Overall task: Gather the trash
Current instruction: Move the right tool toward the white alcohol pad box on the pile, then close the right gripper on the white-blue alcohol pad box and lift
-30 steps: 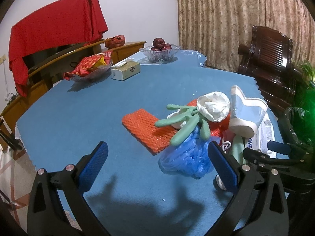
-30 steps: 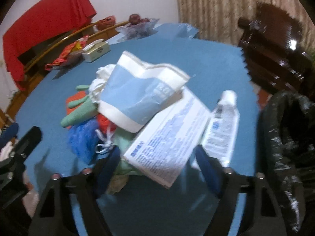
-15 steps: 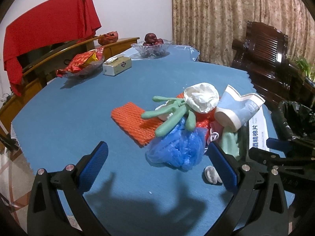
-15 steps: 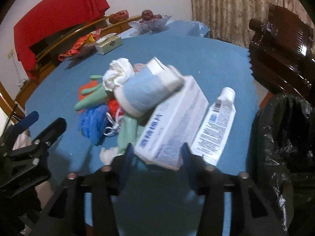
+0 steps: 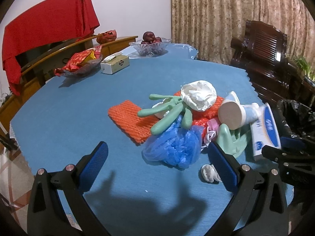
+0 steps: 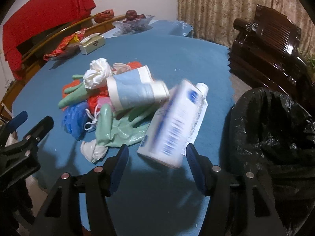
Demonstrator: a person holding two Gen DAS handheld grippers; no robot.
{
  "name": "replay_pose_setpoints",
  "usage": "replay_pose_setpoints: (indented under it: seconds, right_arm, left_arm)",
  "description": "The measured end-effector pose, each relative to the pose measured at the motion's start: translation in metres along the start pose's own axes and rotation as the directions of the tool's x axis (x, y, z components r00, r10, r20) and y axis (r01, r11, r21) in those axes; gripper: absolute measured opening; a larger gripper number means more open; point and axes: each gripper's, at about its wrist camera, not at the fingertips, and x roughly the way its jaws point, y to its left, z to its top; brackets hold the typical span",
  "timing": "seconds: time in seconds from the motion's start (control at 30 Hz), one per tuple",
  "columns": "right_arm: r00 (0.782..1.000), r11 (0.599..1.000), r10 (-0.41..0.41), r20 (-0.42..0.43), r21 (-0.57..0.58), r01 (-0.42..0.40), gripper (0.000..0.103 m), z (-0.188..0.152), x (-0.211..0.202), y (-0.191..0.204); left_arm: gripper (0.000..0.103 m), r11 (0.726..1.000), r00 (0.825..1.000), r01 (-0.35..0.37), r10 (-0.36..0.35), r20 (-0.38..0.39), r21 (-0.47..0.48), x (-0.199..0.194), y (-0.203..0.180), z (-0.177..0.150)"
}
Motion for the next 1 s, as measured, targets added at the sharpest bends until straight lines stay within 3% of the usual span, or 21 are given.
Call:
replay_pose_setpoints:
  seconds: [0.1,0.17,0.33,0.53,0.7,0.77,0.9,1.0]
  right_arm:
    - [1.000,1.000,0.007,-0.001,0.007,-0.007,0.058,0.002,0.004,-0.001]
    - [1.000,1.000,0.020,-0.012,0.014,-0.019,0.050,0.003,0.009,-0.003]
    - [1.000,1.000,0.000,-0.002,-0.014,0.000,0.050,0.004,0.012,0.000]
    - [0.997,0.997,-0.072,-0.009,0.034,0.072,0.063,-0.009,0.007,-0.001]
    - [0.997,0.996,-0.071,-0.024,0.057,0.072,0.075,-0.006,0.019,0.002]
    - [0.994,0.994,-0.105,-0.023,0.042,0.106,0.079,-0.001,0.028,0.007]
    - [0.990,0.989,-0.138,-0.027,0.056,0.139,0.079,0.001,0.042,0.006]
    - [0.993,0.992,-0.118,-0.030,0.043,0.119,0.070,-0.005,0.041,-0.001]
  left_arm:
    - [0.098,1.000,1.000,0.004,-0.004,0.001,0.003,0.000,-0.002,-0.001]
    - [0.098,1.000,1.000,0.005,-0.005,-0.003,0.005,0.001,-0.005,-0.002]
    - [0.098,1.000,1.000,0.013,-0.013,-0.007,0.010,-0.001,-0.009,-0.005]
    - [0.098,1.000,1.000,0.003,-0.003,-0.015,0.012,0.001,-0.007,-0.007]
    - [0.098,1.000,1.000,0.004,-0.003,-0.018,0.014,0.003,-0.006,-0.007]
    - [0.098,1.000,1.000,0.004,-0.004,-0.016,0.012,0.003,-0.006,-0.006]
    - [0.098,1.000,1.000,0.000,0.000,-0.015,0.008,0.005,-0.004,-0.005]
    - [0.098,1.000,1.000,-0.002,0.002,-0.017,0.012,0.006,-0.003,-0.006]
